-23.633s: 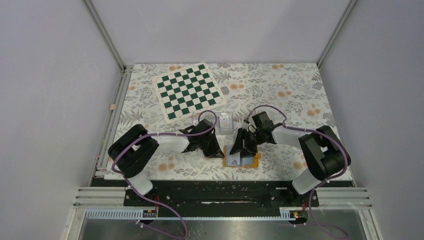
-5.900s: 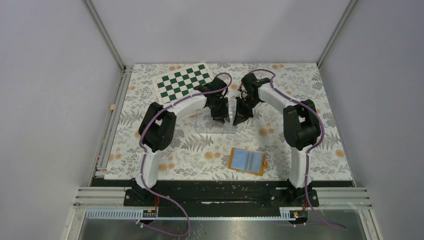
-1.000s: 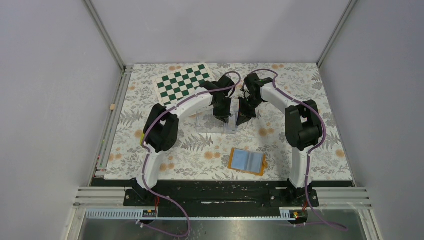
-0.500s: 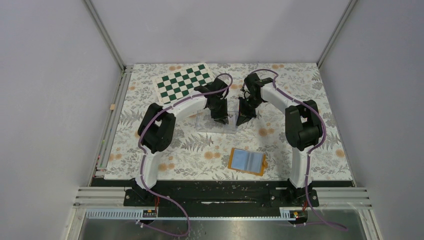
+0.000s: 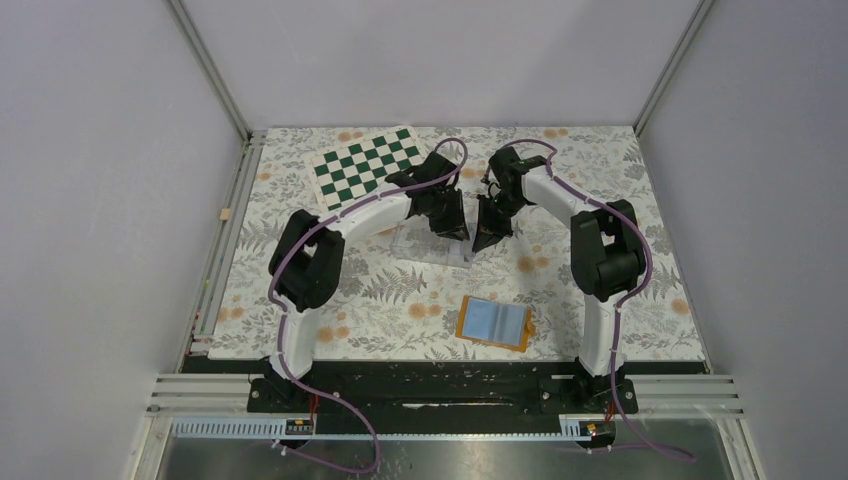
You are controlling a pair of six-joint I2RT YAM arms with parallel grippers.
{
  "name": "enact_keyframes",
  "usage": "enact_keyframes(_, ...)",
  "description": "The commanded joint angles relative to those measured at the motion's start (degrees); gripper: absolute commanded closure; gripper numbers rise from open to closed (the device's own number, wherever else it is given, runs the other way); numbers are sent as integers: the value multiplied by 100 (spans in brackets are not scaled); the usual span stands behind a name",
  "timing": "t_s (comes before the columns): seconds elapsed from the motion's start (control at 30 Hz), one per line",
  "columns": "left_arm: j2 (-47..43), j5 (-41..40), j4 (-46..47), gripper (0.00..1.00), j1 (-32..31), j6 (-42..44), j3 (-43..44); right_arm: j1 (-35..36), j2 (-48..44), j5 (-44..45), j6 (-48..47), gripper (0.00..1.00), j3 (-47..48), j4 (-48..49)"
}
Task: Put the credit cards into the card holder
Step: Pick up the credit card from the storage box.
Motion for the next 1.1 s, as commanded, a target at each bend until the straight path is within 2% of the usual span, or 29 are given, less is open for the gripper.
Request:
enact_keyframes(0.0, -298, 260, 372, 83, -44, -64, -9, 94, 58, 59, -91, 94, -144, -76)
enact_keyframes(0.33, 162, -61, -136, 82, -44, 145, 276, 94, 73, 58, -93, 94, -136, -81)
enact_keyframes(0.4, 170, -143, -157, 87, -45, 156, 281, 98, 60, 60, -90, 94, -132, -79)
enact_keyframes(0.5, 177, -125, -155, 100, -41, 178, 295, 94, 29, 59, -99, 93, -112, -88)
enact_keyframes(0.63, 149, -120, -147, 100, -8, 135, 258, 94, -154, 64, -116, 87, -77, -97)
enact_keyframes(0.67, 78, -167, -121, 100, 1, 117, 204, 94, -239, 79, -117, 85, -73, -94)
enact_keyframes(0.73, -162, -333, -44, 100, 29, 67, 55, 86, -453, 124, -155, 71, -41, -142)
enact_keyframes(0.87, -960, -749, -12, 100, 76, 77, -182, 87, -1104, 182, -160, 51, -25, -151)
enact_keyframes(0.97, -1535, -826, -90, 100, 126, 124, -289, 77, -1747, -101, -177, 39, -204, 98)
enact_keyframes(1.07, -2112, -586, -105, 100, 221, 27, -628, 57, -2415, -292, -19, 33, -486, 426)
